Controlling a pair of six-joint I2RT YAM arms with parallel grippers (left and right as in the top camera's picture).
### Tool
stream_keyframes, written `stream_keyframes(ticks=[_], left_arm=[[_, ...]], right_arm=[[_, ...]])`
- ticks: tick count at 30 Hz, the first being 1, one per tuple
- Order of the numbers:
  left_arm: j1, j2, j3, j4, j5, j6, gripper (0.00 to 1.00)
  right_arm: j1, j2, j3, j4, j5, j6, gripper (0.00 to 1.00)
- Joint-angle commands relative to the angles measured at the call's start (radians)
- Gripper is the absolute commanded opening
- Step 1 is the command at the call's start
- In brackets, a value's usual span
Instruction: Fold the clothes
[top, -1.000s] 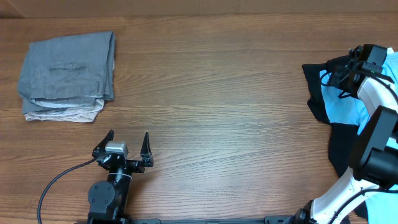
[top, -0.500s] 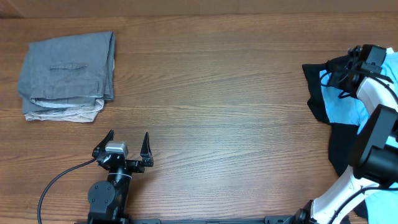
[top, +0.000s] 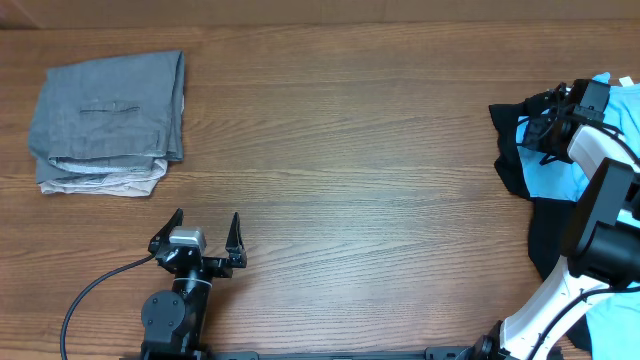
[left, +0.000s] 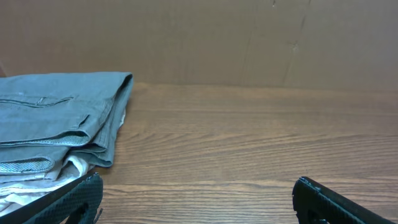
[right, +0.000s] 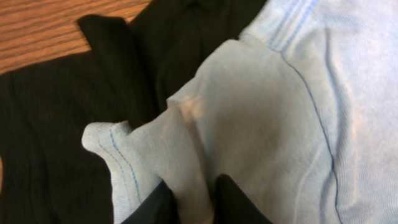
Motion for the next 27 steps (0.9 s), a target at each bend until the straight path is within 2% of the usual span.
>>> stream_keyframes(ticks=[1, 15, 20, 27], left_arm=[[-0.007, -0.011, -0.006, 0.003, -0.010, 0.018, 1.00], [-0.007, -0.011, -0.006, 0.003, -0.010, 0.018, 1.00], [-0.007, -0.011, -0.006, 0.003, -0.010, 0.018, 1.00], [-0.006, -0.011, -0.006, 0.003, -0.010, 0.018, 1.00]], right_arm=[[0.005, -0.002, 0.032, -0.004, -0.001, 0.005, 0.23], [0.005, -0.046, 0.121, -0.167, -0.040, 0.035, 0.46], [0.035, -0.053, 0.124, -0.188, -0.044, 0.034, 0.47], [0.095, -0.053, 0.134, -0.173, 0.154, 0.037, 0.47]])
